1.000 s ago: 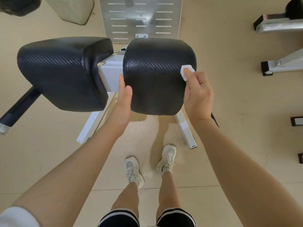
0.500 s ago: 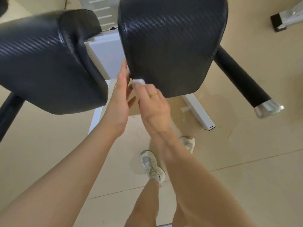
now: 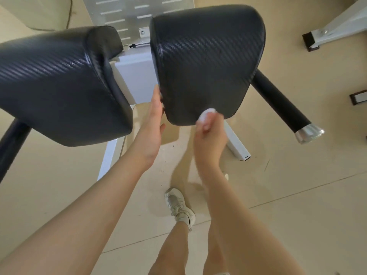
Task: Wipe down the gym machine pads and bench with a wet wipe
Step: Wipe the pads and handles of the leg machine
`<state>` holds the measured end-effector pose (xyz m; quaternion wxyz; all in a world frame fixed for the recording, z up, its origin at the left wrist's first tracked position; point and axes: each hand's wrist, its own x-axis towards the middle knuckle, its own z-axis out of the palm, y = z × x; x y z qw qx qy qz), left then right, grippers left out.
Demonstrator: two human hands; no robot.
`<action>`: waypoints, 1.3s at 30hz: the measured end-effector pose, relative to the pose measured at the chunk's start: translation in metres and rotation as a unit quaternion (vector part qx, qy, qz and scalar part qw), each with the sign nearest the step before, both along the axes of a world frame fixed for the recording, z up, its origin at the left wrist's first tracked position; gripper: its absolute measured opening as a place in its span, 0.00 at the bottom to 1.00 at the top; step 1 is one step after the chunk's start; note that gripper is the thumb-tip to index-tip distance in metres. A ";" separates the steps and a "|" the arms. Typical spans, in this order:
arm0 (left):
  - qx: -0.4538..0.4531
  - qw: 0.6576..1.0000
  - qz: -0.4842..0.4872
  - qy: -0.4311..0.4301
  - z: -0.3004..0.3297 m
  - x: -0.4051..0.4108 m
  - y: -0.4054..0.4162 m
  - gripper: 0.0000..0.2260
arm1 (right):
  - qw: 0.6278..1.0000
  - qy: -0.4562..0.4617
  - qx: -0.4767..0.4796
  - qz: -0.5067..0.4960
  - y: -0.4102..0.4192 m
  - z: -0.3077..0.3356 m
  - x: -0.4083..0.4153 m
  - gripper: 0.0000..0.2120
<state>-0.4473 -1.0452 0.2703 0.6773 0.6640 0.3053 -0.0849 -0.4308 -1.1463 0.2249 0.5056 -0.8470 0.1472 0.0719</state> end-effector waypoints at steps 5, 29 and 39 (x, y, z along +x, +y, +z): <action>0.006 0.999 -0.022 0.048 0.014 -0.013 0.009 0.23 | 0.980 0.088 0.103 0.145 -0.001 0.043 -0.008 0.13; 0.102 0.991 0.031 0.082 0.069 0.075 0.055 0.15 | 0.457 -0.044 -0.218 0.861 0.115 0.130 0.238 0.13; 0.125 0.978 0.084 0.146 0.070 0.096 0.053 0.21 | 0.459 -0.010 -0.237 0.856 0.175 0.070 0.296 0.11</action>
